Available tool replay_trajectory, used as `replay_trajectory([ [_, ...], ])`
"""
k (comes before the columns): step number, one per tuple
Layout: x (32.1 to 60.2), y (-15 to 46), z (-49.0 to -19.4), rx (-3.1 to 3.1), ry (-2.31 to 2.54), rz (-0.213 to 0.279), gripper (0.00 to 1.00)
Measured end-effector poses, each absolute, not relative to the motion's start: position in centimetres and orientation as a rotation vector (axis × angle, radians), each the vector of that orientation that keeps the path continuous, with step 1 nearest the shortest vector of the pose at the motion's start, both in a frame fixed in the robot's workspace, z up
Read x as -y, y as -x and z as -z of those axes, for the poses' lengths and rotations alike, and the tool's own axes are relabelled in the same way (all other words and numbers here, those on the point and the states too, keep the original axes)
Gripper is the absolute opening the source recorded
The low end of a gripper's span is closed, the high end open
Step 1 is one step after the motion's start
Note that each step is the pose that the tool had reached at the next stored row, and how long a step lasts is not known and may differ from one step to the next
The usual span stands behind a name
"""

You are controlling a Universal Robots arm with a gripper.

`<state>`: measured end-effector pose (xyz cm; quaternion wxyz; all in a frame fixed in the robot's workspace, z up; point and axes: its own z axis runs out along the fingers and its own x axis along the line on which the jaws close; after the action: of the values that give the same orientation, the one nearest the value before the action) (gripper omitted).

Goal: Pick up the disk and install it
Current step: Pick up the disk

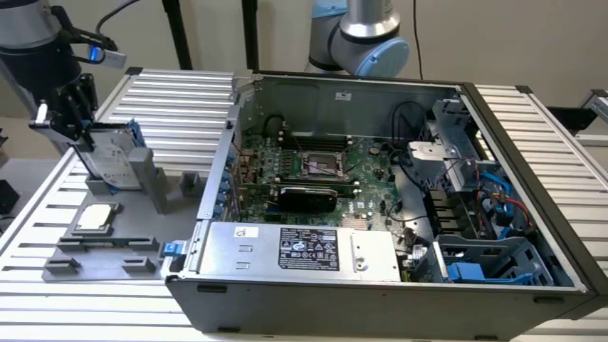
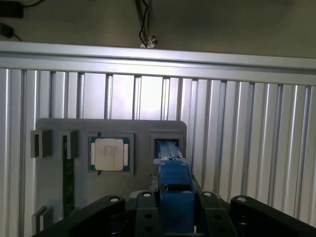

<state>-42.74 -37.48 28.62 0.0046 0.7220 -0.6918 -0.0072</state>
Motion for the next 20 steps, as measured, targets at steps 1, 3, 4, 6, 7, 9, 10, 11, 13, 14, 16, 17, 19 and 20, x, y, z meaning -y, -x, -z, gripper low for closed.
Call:
replay_trajectory([
  [1, 37.60, 42.74, -28.61, 2.167, -2.262, 0.022, 0.00],
  [3, 37.76, 42.74, -28.61, 2.168, -2.262, 0.022, 0.00],
  [4, 37.81, 42.74, -28.61, 2.168, -2.262, 0.022, 0.00],
  [6, 37.86, 42.74, -28.62, 2.170, -2.263, 0.024, 0.00],
  [7, 37.86, 42.74, -28.61, 2.171, -2.264, 0.025, 0.00],
  [9, 37.87, 42.74, -28.60, 2.174, -2.263, 0.026, 0.00],
  [10, 37.87, 42.74, -28.60, 2.178, -2.259, 0.027, 0.00],
  [11, 37.87, 42.74, -28.61, 2.184, -2.254, 0.027, 0.00],
  [13, 37.86, 42.74, -28.60, 2.197, -2.241, 0.027, 0.00],
  [14, 37.86, 42.74, -28.60, 2.205, -2.234, 0.027, 0.00],
  [16, 37.85, 42.74, -28.60, 2.219, -2.220, 0.028, 0.00],
  [17, 37.83, 42.74, -28.61, 2.225, -2.214, 0.028, 0.00],
  [19, 37.82, 42.74, -28.61, 2.229, -2.211, 0.028, 0.00],
  [20, 37.81, 42.74, -28.61, 2.229, -2.211, 0.028, 0.00],
])
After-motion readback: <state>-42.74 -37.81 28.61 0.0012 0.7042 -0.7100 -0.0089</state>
